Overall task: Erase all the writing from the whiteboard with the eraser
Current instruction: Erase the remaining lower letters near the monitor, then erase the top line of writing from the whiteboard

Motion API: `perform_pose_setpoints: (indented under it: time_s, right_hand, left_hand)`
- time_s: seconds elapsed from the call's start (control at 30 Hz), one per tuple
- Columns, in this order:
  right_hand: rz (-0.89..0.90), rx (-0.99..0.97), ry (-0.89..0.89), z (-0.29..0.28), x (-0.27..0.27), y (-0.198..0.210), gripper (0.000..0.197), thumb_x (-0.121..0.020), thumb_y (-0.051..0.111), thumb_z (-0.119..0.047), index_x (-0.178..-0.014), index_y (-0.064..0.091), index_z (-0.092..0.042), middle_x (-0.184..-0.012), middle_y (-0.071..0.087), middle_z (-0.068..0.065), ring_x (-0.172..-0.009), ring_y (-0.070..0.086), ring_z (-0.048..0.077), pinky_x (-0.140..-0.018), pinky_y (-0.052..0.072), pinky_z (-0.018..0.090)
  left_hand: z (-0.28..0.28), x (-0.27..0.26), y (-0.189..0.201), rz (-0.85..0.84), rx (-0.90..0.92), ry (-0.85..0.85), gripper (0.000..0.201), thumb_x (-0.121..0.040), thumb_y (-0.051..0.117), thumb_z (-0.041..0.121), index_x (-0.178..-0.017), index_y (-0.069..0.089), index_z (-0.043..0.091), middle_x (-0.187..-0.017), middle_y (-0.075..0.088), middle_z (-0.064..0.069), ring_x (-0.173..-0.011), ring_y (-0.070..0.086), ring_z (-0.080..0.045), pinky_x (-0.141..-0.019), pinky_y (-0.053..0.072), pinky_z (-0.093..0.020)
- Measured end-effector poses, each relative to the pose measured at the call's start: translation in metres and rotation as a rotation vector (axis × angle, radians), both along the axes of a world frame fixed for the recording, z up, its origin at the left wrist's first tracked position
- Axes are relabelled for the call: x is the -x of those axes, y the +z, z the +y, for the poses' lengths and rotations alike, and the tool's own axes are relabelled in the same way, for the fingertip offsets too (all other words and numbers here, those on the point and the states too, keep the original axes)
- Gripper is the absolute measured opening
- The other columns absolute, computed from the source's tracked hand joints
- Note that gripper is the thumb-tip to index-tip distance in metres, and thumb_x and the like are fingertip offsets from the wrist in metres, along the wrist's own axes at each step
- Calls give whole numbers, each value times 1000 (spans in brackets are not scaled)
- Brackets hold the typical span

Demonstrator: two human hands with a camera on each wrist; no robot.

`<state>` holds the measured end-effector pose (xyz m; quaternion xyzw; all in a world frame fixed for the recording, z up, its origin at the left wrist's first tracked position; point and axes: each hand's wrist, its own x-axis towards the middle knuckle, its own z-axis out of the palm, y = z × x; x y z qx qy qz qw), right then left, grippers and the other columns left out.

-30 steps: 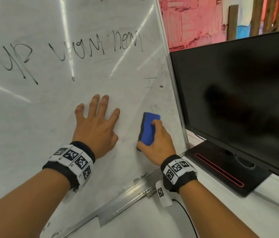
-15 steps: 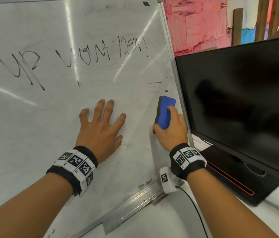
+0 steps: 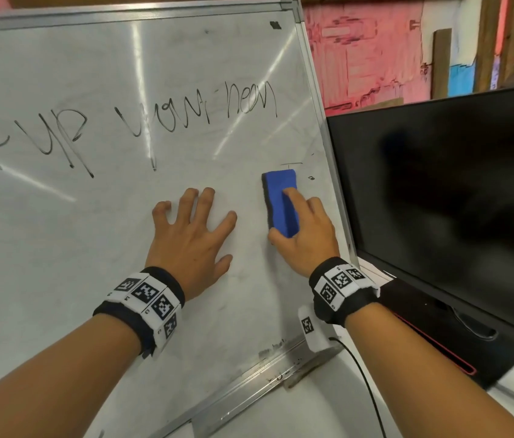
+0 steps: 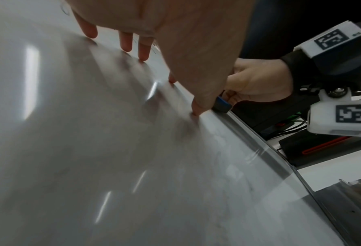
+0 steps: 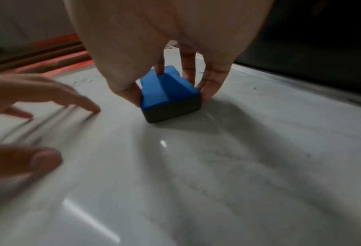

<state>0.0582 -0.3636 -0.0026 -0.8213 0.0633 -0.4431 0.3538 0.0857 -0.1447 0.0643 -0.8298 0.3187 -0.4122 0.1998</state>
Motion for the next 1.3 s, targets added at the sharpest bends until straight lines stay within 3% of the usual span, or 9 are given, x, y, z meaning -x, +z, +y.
perform_pose_setpoints:
  time_s: [0.13,0.23,0.3,0.47,0.6,0.67,0.8,0.93,1.3]
  right_hand:
    - [-28,-234,-64,-6,-6,12,72,-81,68,-40,-144,34,-34,-110,43,-1,-87,51,14,-66,37,19]
    - [-62,-125,-11,-3,-6,10,73,-81,67,-42,-145,34,-34,-110,42,-2,-86,49,11,-67,37,15]
    - [-58,-57,31,-2,-5,8,74,-80,68,-43,-145,34,-35,-111,42,-4,-89,50,12,-74,42,19]
    - [-53,-231,-82,-11,-8,22,72,-80,67,-41,-145,36,-33,-110,43,-1,-88,49,14,-76,47,28]
    - [-66,-26,31,-2,-5,22,73,-80,68,-43,-145,36,-33,-107,43,-2,-86,49,12,-69,38,14]
    - [-57,-7,36,-2,-5,21,73,-79,69,-42,-145,37,-34,-108,45,-2,-89,50,13,-73,39,18]
    - [-48,-225,-66,-13,-6,31,72,-80,68,-40,-145,37,-33,-112,46,1,-96,49,16,-77,37,25]
    - [-40,-59,3,-4,-3,31,74,-78,71,-41,-143,37,-34,-112,45,-2,-92,48,13,-77,39,24]
    - [85,20,40,19,1,49,69,-75,73,-33,-132,34,-39,-110,40,-1,-91,51,23,-73,45,29]
  left_hand:
    - [3,1,0,0,9,2,70,-75,66,61,-135,50,28,-149,31,-20,-135,29,-41,-96,30,-63]
    - [3,0,0,1,11,-1,71,-74,66,61,-135,50,28,-149,32,-20,-135,30,-41,-96,29,-62]
    - [3,0,-1,3,15,2,71,-74,67,60,-135,51,28,-149,32,-20,-134,30,-41,-96,29,-62]
    - [5,0,-2,3,22,-22,69,-74,68,58,-133,52,27,-147,33,-20,-134,31,-41,-96,29,-63]
    - [6,-1,-4,9,24,-22,70,-74,68,59,-134,52,26,-148,33,-20,-134,32,-42,-97,28,-63]
    - [7,1,-4,9,23,-15,69,-75,66,59,-134,51,27,-148,33,-20,-135,31,-42,-98,27,-62]
    - [11,1,-4,15,19,-29,67,-77,66,56,-135,51,26,-149,33,-21,-136,32,-42,-99,27,-61]
    - [16,1,-5,20,18,-46,66,-76,67,54,-134,52,25,-149,35,-21,-136,33,-42,-100,29,-60]
    - [46,15,10,40,73,-29,62,-74,70,45,-129,56,22,-141,43,-21,-127,41,-41,-92,37,-56]
